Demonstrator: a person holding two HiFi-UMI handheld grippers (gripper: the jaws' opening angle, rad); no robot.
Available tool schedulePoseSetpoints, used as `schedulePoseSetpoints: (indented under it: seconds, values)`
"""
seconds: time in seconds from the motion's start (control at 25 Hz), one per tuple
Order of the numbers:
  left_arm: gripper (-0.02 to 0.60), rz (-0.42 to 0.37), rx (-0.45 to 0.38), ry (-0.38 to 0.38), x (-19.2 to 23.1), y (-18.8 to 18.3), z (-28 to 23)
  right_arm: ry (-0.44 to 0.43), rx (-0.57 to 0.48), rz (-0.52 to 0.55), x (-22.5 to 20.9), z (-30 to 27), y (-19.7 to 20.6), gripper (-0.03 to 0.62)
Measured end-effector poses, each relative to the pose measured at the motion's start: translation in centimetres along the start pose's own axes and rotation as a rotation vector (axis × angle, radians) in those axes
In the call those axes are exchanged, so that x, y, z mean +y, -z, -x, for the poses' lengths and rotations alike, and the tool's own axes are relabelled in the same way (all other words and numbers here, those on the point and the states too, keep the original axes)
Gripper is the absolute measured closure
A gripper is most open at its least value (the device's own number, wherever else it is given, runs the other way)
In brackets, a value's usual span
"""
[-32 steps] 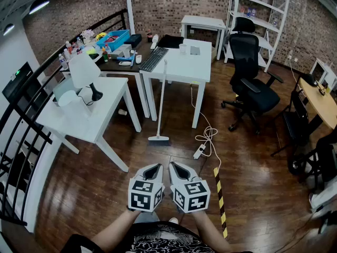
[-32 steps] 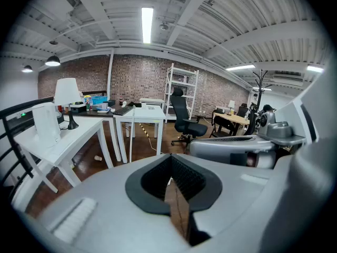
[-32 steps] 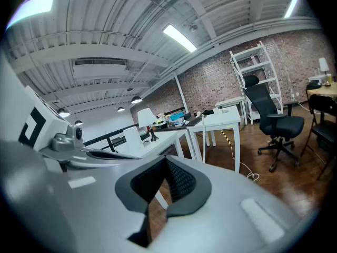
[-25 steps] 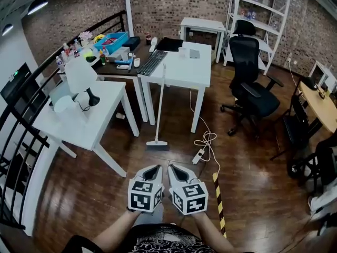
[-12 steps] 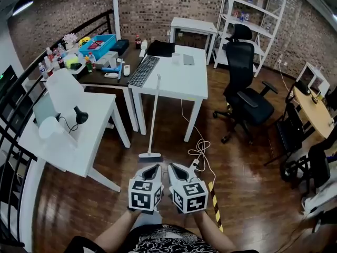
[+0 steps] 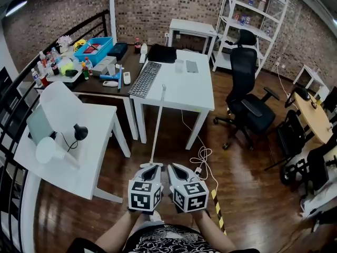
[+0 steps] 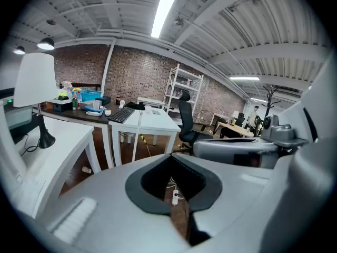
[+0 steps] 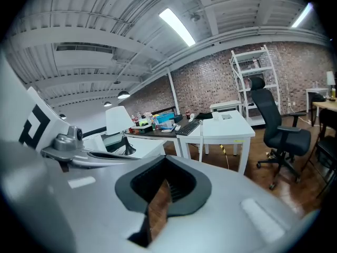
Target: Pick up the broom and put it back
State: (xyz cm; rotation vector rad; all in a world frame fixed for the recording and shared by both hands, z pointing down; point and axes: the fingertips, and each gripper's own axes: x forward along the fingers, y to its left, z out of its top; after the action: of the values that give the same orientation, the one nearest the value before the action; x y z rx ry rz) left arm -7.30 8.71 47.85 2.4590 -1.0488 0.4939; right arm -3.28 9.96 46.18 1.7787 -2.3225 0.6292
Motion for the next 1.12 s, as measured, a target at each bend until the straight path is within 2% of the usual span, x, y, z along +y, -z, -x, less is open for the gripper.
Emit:
schedulePoseSetpoints:
  seconds: [0.28,0.52,1.12]
  values:
    - [0.575,0.021,-0.012,0.011,3.3,-1.9,-1.9,0.003,-0.01,-0.011,0.0,-3.6,-1.4,0.594]
    - [0.575,0.002,-0.02,0.027,4.3,-3.1,-3.3,0.009,-0.029,-0.027,-0.6,-5.4,-2.1,0.594]
    - [0.575,0.001,-0.068,-0.029,8.6,-8.1,-8.5,-0.054,-0.099,-0.001,-3.6,-13.0,-6.8,0.594]
